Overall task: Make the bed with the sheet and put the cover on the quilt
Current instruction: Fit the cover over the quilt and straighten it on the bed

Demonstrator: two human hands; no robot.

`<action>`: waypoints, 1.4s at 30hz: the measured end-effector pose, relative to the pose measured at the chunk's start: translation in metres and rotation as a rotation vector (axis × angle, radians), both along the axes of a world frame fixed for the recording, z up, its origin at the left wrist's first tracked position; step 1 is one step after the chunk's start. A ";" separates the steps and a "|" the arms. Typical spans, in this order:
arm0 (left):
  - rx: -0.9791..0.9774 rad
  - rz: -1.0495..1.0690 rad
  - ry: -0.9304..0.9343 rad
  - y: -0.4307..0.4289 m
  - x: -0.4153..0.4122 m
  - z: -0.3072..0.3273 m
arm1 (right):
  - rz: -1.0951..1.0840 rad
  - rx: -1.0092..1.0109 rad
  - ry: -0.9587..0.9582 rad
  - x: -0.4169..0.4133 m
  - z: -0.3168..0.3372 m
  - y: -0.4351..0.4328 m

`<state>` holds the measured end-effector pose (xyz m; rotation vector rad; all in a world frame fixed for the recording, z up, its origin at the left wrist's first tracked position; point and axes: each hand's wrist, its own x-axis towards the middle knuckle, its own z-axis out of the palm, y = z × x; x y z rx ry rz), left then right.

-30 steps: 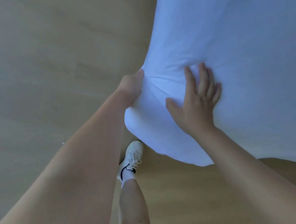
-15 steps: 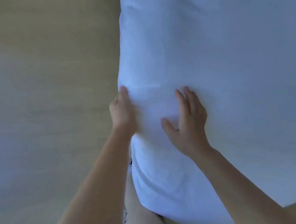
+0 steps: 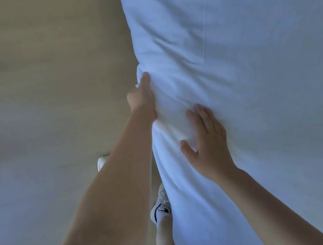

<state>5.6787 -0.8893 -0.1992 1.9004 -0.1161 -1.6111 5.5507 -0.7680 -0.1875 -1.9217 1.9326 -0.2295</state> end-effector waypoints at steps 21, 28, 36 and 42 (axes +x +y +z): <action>0.118 -0.385 0.076 -0.184 0.078 -0.045 | -0.272 0.322 0.151 0.063 0.008 -0.235; 0.164 -0.470 0.296 -0.262 0.062 -0.079 | -0.158 0.378 0.265 0.060 -0.011 -0.304; 0.088 -0.213 0.405 -0.405 0.021 -0.086 | -0.098 -0.015 0.227 0.041 -0.026 -0.396; 0.195 -0.084 0.050 -0.401 0.081 -0.093 | 0.068 0.030 0.282 0.033 -0.037 -0.494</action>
